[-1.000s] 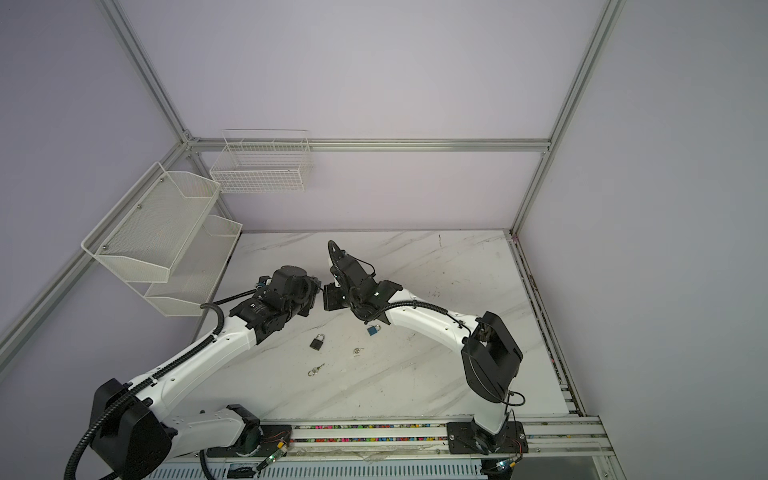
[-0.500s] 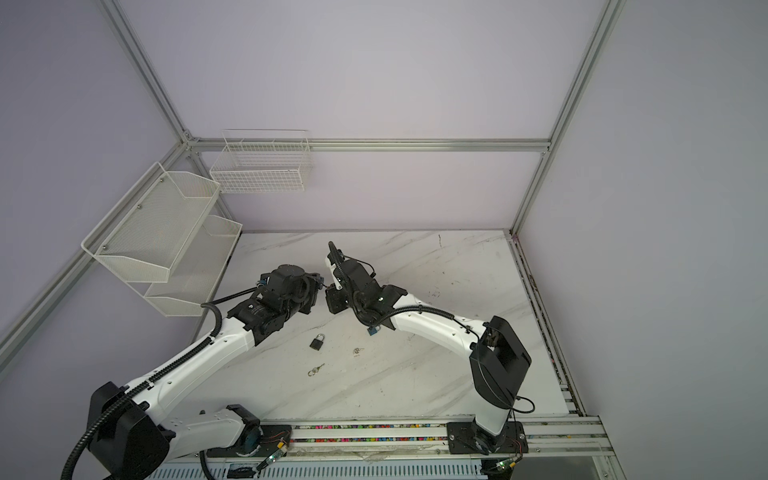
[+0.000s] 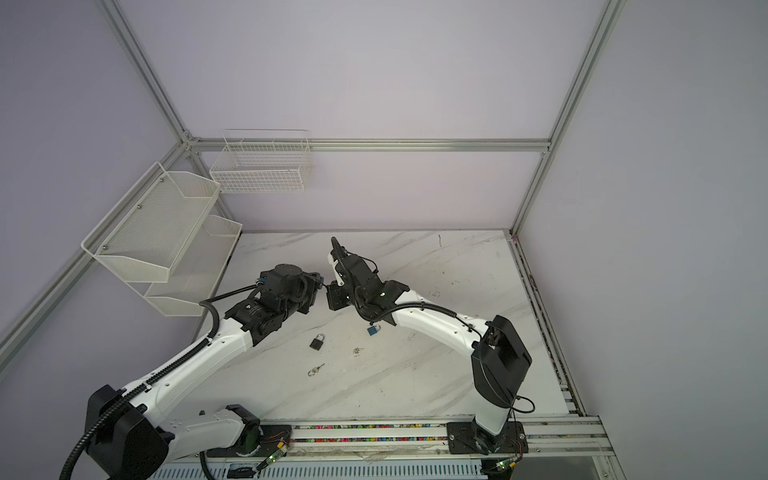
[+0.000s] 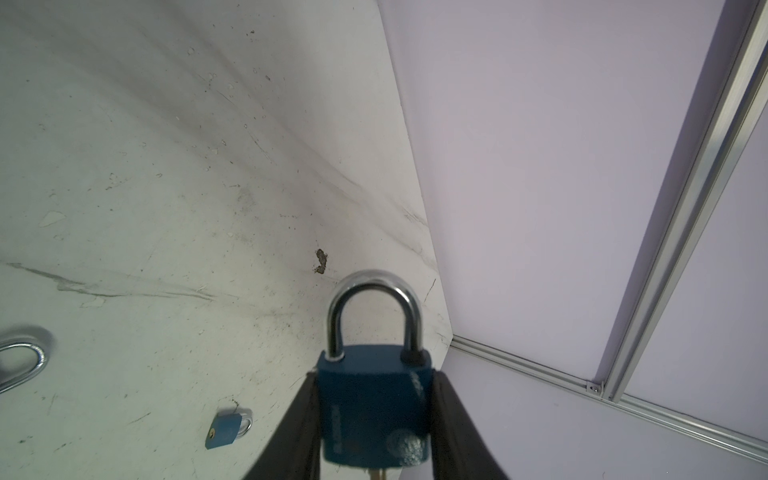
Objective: Unlock with the key
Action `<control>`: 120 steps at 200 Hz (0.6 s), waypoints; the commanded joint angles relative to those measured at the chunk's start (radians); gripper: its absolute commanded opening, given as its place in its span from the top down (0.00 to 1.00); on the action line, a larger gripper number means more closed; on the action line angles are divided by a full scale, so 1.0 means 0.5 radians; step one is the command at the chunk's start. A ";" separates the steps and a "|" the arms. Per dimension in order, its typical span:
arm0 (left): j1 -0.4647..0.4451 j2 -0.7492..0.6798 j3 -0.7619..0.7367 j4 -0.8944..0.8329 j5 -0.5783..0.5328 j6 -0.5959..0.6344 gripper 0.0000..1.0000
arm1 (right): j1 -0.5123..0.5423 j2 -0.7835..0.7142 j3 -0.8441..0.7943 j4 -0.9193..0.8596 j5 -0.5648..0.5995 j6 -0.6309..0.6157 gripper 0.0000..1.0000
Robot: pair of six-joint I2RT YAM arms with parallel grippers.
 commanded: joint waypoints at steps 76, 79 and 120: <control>0.049 -0.167 -0.011 -0.037 0.213 0.053 0.96 | 0.072 -0.007 0.124 -0.078 0.265 -0.066 1.00; 0.049 -0.166 -0.011 -0.030 0.216 0.051 0.96 | 0.074 -0.003 0.124 -0.073 0.254 -0.054 1.00; 0.042 -0.138 0.025 0.004 0.306 0.061 0.96 | 0.083 0.051 0.156 0.039 -0.015 0.173 1.00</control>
